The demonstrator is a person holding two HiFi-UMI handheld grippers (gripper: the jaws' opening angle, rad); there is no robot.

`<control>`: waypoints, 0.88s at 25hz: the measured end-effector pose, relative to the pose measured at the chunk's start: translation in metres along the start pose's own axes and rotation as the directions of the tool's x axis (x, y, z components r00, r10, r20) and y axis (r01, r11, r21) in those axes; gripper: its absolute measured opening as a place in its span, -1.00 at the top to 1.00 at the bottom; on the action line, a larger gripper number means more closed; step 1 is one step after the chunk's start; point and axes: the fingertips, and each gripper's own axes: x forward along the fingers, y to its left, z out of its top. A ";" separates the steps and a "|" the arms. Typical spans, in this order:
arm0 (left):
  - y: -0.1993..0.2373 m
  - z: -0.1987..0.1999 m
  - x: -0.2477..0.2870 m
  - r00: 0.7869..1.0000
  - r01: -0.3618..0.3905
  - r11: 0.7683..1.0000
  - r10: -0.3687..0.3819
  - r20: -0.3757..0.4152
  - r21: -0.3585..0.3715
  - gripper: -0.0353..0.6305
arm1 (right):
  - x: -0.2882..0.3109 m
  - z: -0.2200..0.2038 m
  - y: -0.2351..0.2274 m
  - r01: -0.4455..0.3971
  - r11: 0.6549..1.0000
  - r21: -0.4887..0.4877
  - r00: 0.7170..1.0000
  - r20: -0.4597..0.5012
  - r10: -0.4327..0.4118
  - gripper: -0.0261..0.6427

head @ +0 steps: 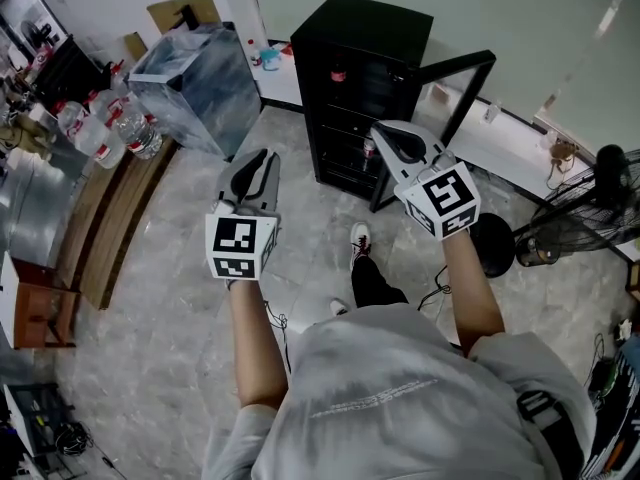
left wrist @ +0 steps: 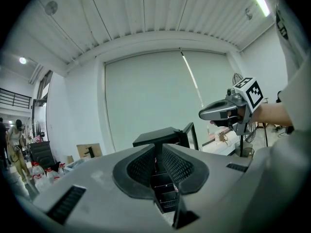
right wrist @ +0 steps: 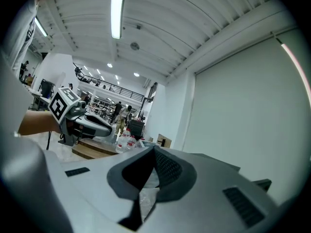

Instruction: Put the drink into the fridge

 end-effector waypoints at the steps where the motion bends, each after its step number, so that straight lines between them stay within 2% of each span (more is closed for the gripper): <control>1: 0.000 0.001 0.000 1.000 -0.002 1.000 0.002 0.008 0.000 0.73 | 0.000 0.000 0.000 -0.001 1.000 0.002 1.000 0.001 0.001 0.92; 8: -0.002 0.002 0.005 1.000 0.009 1.000 -0.009 0.004 0.015 0.73 | 0.002 -0.002 -0.006 0.006 1.000 0.003 1.000 0.004 -0.006 0.92; 22: -0.002 -0.001 0.032 1.000 0.023 1.000 -0.024 -0.006 -0.010 0.73 | 0.014 -0.015 -0.026 0.001 1.000 0.018 1.000 0.001 -0.001 0.92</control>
